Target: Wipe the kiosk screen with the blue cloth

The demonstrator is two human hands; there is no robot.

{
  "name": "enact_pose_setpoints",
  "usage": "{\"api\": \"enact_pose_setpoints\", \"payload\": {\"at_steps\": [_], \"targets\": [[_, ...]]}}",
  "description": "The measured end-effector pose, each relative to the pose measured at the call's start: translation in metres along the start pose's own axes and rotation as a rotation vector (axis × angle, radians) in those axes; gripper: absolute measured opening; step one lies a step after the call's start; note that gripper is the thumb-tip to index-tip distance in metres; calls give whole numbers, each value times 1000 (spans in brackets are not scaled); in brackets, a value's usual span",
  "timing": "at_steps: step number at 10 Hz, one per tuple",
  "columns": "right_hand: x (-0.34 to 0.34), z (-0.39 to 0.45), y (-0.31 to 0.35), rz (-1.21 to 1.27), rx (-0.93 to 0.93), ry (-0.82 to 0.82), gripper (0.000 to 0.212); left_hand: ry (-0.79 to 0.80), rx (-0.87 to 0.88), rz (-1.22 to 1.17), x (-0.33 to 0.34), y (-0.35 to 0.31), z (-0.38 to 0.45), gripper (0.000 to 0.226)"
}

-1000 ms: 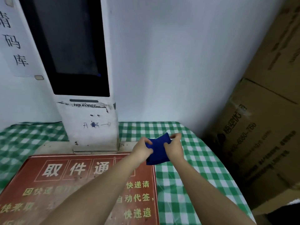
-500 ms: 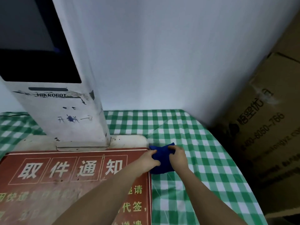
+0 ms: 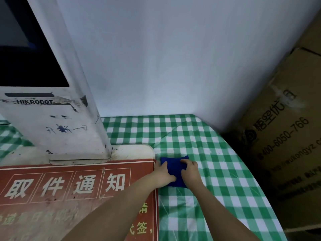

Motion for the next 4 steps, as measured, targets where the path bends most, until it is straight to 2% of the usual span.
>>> {"api": "enact_pose_setpoints", "payload": {"at_steps": [1,2,3,4], "targets": [[-2,2,0,-19,14,-1,49,65,-46,5,2,-1,-2,35],[-5,-3,1,-90,76,-11,49,61,-14,-16,-2,6,-8,18],[-8,-10,9,-154,72,-22,46,47,22,-63,-16,14,-21,8],[-9,-19,31,-147,-7,7,39,-94,30,-52,-35,24,-42,17]]}}
Point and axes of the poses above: each hand's wrist, its own z-axis towards the middle knuckle, its own x-axis out of the palm, y = z × x, the point moved 2 cm from there along z, towards the middle knuckle, and after that the axes turned 8 degrees about -x, right-handed, at the moved point
